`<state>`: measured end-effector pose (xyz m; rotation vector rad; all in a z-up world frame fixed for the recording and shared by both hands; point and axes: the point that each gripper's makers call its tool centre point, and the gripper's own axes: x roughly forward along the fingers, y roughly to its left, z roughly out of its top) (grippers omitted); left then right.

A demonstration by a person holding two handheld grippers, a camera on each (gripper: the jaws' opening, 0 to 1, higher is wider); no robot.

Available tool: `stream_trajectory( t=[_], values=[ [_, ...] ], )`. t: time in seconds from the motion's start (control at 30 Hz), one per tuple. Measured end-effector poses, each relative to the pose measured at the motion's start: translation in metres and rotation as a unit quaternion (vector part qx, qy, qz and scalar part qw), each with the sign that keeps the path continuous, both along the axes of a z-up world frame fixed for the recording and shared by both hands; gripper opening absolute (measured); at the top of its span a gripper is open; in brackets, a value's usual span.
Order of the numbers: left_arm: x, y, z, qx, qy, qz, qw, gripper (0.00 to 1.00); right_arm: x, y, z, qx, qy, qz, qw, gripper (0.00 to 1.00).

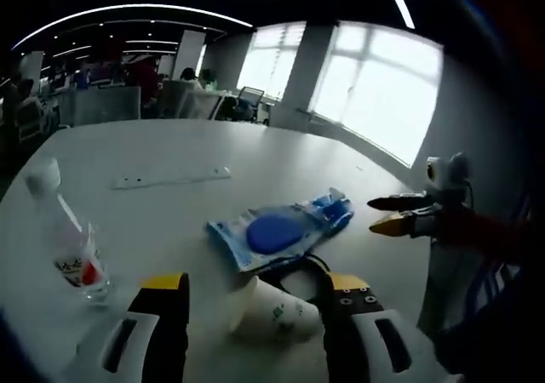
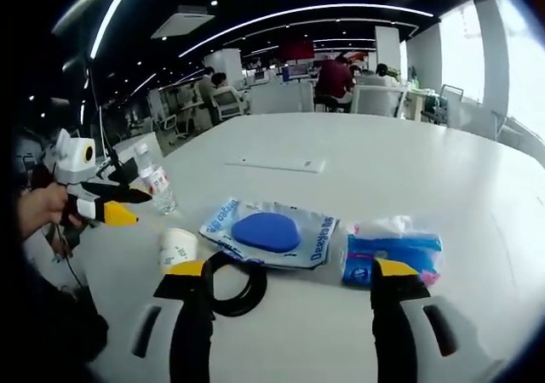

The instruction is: Arrange the tabletop items into an orderly group along one side of the table until the central work area is clear of visible clutter.

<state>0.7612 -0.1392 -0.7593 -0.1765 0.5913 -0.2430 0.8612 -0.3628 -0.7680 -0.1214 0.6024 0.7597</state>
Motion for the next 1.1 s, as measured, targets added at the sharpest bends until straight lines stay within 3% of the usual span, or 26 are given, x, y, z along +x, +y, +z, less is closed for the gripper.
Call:
stream_trajectory(
  t=[0.53,0.93,1.1],
  values=[
    [-0.030,0.005,0.019,0.006,-0.030,-0.018,0.9994,0.83,-0.026,-0.008,0.012,0.007,0.002,0.020,0.9998,0.99],
    [-0.036,0.009,0.021,0.013,-0.034,-0.034,0.9988,0.99,-0.039,-0.025,0.021,0.000,0.002,0.004,1.0000,1.00],
    [-0.034,0.007,0.020,0.014,-0.030,-0.044,0.9985,1.00,-0.041,-0.031,0.021,-0.008,0.001,0.001,1.0000,1.00]
  ],
)
